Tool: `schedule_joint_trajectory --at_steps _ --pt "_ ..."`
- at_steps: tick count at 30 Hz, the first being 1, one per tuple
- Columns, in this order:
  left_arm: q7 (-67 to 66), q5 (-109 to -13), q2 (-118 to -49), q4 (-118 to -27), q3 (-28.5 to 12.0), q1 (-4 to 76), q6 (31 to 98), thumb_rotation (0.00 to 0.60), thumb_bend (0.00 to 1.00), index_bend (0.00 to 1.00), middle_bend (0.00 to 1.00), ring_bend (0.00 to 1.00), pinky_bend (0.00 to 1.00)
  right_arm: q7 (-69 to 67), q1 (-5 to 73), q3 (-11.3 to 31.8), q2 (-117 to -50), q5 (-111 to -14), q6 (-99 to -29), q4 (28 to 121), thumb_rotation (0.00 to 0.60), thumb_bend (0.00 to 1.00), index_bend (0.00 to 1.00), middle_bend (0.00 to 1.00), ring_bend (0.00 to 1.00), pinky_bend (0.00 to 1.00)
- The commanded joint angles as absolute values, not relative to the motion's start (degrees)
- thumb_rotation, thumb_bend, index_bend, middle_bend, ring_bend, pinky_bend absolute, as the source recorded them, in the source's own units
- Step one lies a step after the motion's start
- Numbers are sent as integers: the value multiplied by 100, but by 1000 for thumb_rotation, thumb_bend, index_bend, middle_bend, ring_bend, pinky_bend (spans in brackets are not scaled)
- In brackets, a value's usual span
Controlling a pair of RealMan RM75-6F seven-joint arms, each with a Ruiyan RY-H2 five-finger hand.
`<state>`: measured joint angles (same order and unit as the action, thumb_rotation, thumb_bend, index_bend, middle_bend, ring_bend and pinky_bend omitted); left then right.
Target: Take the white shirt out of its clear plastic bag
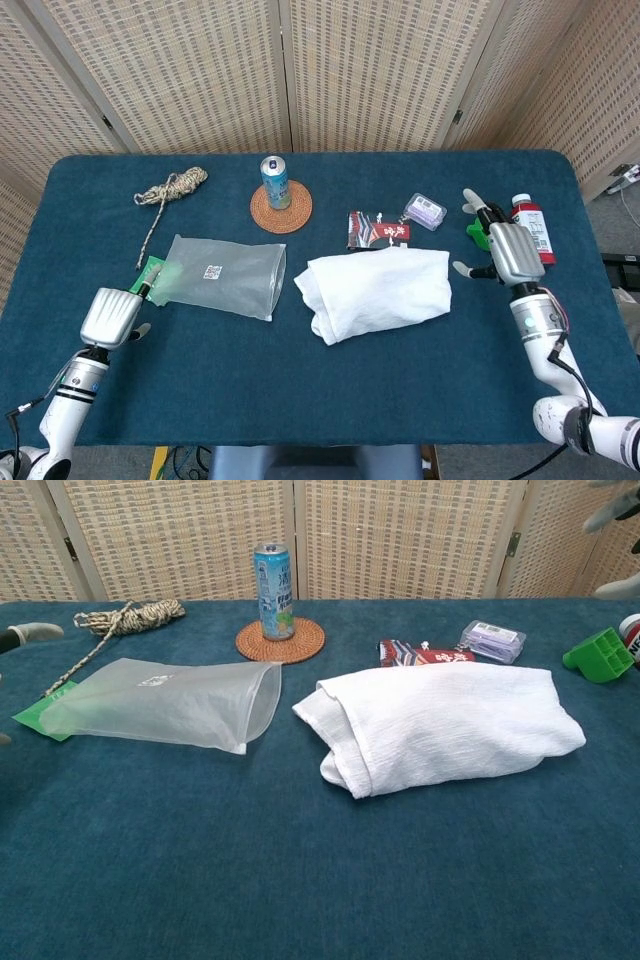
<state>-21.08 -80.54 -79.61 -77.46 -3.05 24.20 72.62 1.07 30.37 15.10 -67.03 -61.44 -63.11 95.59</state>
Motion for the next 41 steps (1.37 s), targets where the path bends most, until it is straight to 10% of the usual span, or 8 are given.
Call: schedule_joint_trajectory --at_steps 1,9,41 --pt "-2006 -7947 -7816 -7988 -412 2321 7399 600 14 0 659 654 895 131 2862 1349 -6554 -6311 -6434 9690 600 0 0 206 101 282" --pt "-1544 -7953 -7380 -8285 -554 2044 7855 600 13 171 457 528 777 148 2324 897 -6404 -6813 -6932 9809 600 0 0 206 102 282" --pt "-1511 -8207 -6553 -8901 -25 756 8715 600 13 278 438 497 692 -1057 502 73 -6200 -7976 -8368 9445 600 0 81 206 102 282"
